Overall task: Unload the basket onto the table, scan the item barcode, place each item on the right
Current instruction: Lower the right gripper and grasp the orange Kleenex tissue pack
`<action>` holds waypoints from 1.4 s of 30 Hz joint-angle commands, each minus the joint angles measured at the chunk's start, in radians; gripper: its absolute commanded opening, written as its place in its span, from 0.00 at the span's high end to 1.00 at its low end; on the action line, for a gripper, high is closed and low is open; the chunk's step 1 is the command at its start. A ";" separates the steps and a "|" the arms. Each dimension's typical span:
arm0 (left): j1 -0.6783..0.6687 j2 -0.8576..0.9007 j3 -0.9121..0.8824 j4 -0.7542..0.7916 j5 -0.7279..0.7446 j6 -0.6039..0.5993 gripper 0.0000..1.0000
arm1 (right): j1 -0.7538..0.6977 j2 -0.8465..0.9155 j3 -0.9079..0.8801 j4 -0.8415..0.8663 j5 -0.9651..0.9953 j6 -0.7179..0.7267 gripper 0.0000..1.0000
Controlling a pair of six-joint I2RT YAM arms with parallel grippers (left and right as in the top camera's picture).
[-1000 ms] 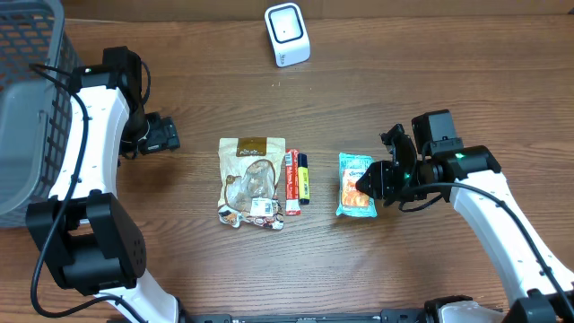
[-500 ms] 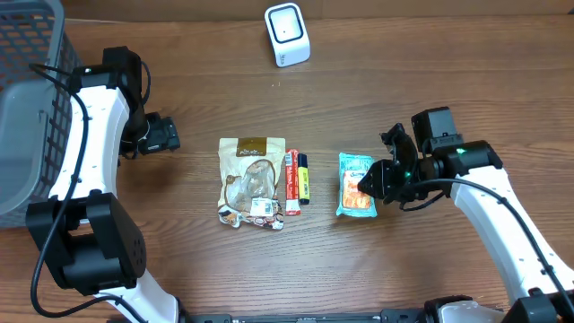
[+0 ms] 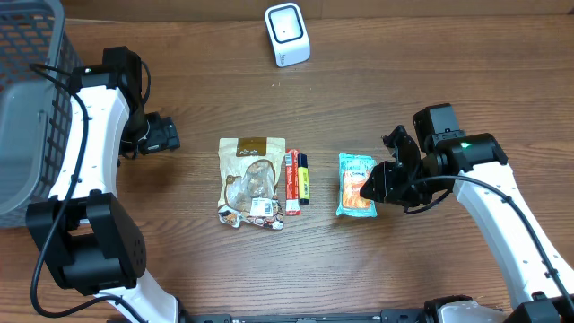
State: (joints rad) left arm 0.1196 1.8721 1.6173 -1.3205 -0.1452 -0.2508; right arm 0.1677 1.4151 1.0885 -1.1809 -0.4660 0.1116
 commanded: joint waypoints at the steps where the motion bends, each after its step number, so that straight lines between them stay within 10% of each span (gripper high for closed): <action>1: -0.002 0.007 0.013 -0.002 0.007 0.019 0.00 | 0.029 0.001 0.024 0.001 0.001 0.001 0.57; 24: -0.002 0.007 0.013 -0.002 0.007 0.019 0.00 | 0.074 0.001 -0.026 0.076 0.071 0.002 0.59; 42: -0.002 0.007 0.013 -0.002 0.007 0.019 0.00 | 0.064 -0.003 0.029 0.129 -0.127 -0.011 0.96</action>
State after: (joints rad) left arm 0.1196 1.8721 1.6173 -1.3205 -0.1452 -0.2508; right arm 0.2359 1.4158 1.0378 -1.0618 -0.4702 0.1127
